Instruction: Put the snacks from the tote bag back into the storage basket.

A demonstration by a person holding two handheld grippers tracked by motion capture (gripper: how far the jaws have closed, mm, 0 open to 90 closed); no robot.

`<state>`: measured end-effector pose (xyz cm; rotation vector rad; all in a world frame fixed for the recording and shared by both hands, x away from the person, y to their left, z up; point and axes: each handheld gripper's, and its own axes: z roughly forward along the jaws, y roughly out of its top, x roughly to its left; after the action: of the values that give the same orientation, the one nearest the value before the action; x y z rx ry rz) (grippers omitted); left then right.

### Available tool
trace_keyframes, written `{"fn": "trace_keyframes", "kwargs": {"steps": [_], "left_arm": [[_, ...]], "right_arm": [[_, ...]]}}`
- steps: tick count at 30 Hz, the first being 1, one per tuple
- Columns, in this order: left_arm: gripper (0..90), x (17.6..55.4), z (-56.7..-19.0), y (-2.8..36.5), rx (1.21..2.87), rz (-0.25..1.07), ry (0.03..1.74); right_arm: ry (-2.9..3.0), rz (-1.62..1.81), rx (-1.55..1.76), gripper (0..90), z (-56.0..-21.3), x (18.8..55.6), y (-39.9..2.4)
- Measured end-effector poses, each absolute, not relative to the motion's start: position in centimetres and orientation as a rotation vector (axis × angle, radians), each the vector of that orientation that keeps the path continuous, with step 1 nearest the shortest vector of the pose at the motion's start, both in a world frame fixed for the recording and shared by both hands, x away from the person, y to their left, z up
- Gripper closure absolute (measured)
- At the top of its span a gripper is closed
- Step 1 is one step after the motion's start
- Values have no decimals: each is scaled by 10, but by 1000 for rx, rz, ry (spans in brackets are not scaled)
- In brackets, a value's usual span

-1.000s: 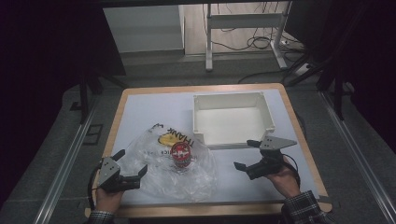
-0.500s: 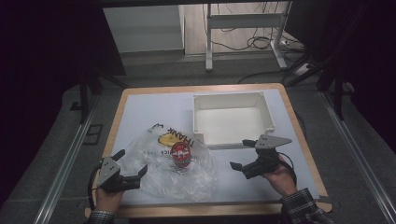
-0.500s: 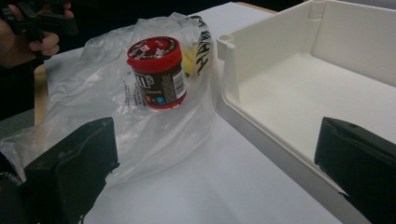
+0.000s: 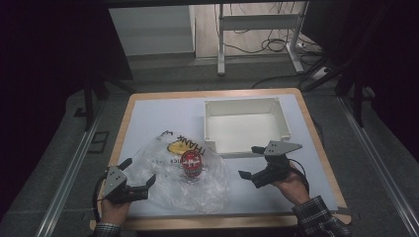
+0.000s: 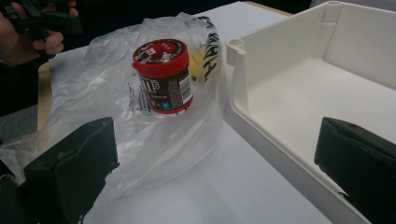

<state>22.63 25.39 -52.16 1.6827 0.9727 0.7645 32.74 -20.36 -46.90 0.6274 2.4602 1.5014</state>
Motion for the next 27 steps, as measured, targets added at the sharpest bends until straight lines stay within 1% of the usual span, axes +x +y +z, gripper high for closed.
{"fn": "trace_keyframes", "kwargs": {"steps": [27], "left_arm": [[0,226,-521,255,1670,773,971]], "right_arm": [[2502,1472,562,0,-467,332,-183]]}}
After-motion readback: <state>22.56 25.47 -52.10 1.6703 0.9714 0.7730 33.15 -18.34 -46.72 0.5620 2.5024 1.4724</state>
